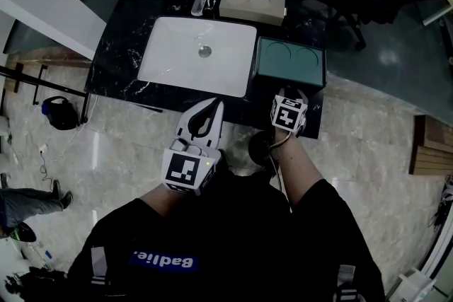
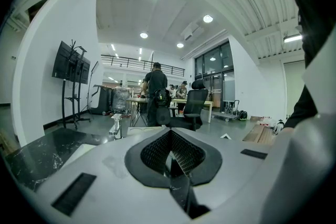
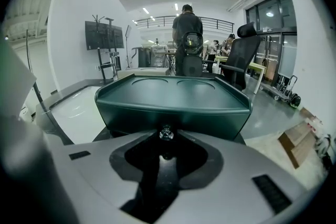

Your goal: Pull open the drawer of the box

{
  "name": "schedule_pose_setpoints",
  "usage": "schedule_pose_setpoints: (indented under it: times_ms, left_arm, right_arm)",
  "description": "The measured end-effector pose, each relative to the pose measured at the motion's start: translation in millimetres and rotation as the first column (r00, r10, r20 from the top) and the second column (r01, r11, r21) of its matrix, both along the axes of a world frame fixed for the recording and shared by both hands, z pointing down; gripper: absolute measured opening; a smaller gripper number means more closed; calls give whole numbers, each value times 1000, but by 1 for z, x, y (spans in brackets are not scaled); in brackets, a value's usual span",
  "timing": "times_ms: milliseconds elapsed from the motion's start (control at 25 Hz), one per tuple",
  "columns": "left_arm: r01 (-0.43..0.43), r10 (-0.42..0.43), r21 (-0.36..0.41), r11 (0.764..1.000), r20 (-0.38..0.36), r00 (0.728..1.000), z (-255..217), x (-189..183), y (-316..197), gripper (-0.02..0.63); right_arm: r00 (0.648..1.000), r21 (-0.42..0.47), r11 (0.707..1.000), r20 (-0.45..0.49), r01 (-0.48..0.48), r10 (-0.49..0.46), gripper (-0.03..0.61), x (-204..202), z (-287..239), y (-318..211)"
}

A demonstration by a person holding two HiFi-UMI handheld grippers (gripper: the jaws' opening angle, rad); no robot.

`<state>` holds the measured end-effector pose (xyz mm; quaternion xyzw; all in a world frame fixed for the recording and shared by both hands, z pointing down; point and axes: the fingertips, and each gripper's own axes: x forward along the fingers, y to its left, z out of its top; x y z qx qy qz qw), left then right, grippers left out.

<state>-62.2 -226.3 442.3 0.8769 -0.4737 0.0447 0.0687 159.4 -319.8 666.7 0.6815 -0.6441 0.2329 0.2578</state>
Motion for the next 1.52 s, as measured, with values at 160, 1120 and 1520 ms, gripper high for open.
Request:
schedule_pose_setpoints:
  times_ms: [160, 1120, 1520]
  left_arm:
    - [6, -6, -8, 1000, 12, 1000, -1, -2, -1, -12]
    - [15, -15, -17, 1000, 6, 1000, 3, -7, 1, -12]
    - [2, -1, -9, 1000, 9, 1000, 1, -4, 0, -12]
  right_arm:
    - [1000, -6, 1000, 4, -2, 2, 106, -1, 1, 1]
    - [1000, 4, 1000, 1, -12, 12, 66, 0, 6, 5]
    - [1000, 4, 1000, 4, -9, 9, 64, -1, 5, 12]
